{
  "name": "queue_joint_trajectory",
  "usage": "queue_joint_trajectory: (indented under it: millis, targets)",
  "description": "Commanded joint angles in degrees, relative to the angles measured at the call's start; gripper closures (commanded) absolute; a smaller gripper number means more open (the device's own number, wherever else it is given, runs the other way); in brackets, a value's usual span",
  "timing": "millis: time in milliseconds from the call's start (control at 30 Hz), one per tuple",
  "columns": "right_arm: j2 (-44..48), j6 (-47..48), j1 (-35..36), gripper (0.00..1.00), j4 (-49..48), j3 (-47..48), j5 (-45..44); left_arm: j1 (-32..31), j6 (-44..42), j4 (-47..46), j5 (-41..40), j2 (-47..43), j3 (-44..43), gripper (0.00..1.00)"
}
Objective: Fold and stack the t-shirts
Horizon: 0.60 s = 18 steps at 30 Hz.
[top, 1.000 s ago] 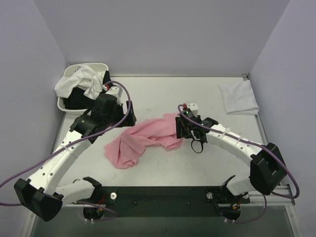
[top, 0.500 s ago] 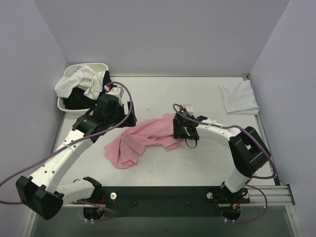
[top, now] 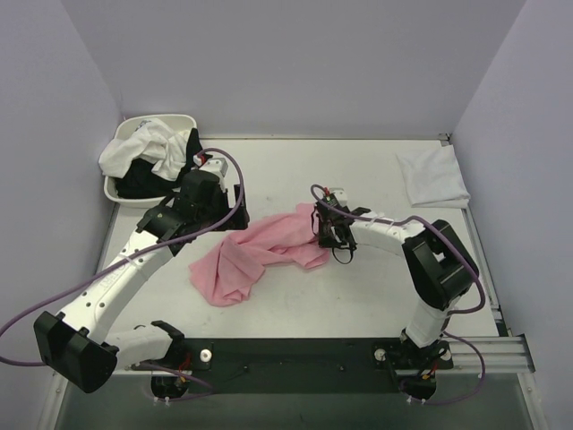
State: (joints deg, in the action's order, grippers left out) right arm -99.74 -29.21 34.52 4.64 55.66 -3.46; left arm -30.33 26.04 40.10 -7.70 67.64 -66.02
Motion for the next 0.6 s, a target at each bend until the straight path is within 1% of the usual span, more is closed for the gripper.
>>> queue_joint_trajectory:
  millis: [0, 67, 167, 200, 267, 300, 333, 367, 400, 433, 500, 567]
  targets:
    - [-1.34, -1.02, -0.51, 1.00, 1.42, 0.15, 0.57, -0.26, -0.55, -1.08, -0.21, -0.75, -0.25, 0.03]
    - [-0.37, -0.76, -0.60, 1.00, 2.12, -0.11, 0.21, -0.26, -0.47, -0.55, 0.84, -1.45, -0.16, 0.03]
    - [4.02, -0.32, -0.42, 1.00, 4.83, -0.29, -1.45, -0.43, -0.29, -0.02, 3.03, -3.03, 0.01, 0.02]
    - [7.42, 0.38, -0.42, 1.00, 5.89, -0.03, -2.07, -0.61, -0.73, 0.16, 3.74, -3.38, 0.01, 0.03]
    - [11.39, 1.17, -0.33, 1.00, 10.80, 1.90, -4.43, -1.48, -0.82, 0.59, 4.88, -3.83, -0.60, 0.03]
    - [15.94, 1.52, -0.16, 1.00, 12.83, 3.04, -5.40, -1.84, -0.90, 0.68, 5.24, -3.91, -0.69, 0.03]
    - [18.33, 2.22, 0.02, 1.00, 17.02, 5.31, -6.63, -2.19, -1.08, 0.77, 5.68, -3.83, -0.86, 0.03]
    - [21.05, 2.58, 0.37, 1.00, 18.98, 6.64, -8.64, -2.72, -0.91, 0.86, 5.68, -3.83, -0.87, 0.03]
    - [26.39, 3.10, 0.63, 1.00, 20.74, 7.53, -9.97, -3.59, -0.82, 0.77, 5.68, -3.91, -0.52, 0.03]
    - [29.05, 3.80, 1.07, 1.00, 23.98, 9.45, -11.03, -4.30, -0.73, 0.51, 5.86, -4.00, -0.17, 0.03]
    - [35.11, 4.25, 0.99, 1.00, 26.63, 10.78, -12.79, -6.48, -0.29, -1.33, 6.47, -4.00, 0.97, 0.02]
    - [37.24, 4.34, 0.98, 1.00, 30.76, 12.45, -13.50, -8.51, -0.38, -4.04, 7.61, -3.65, 2.91, 0.03]
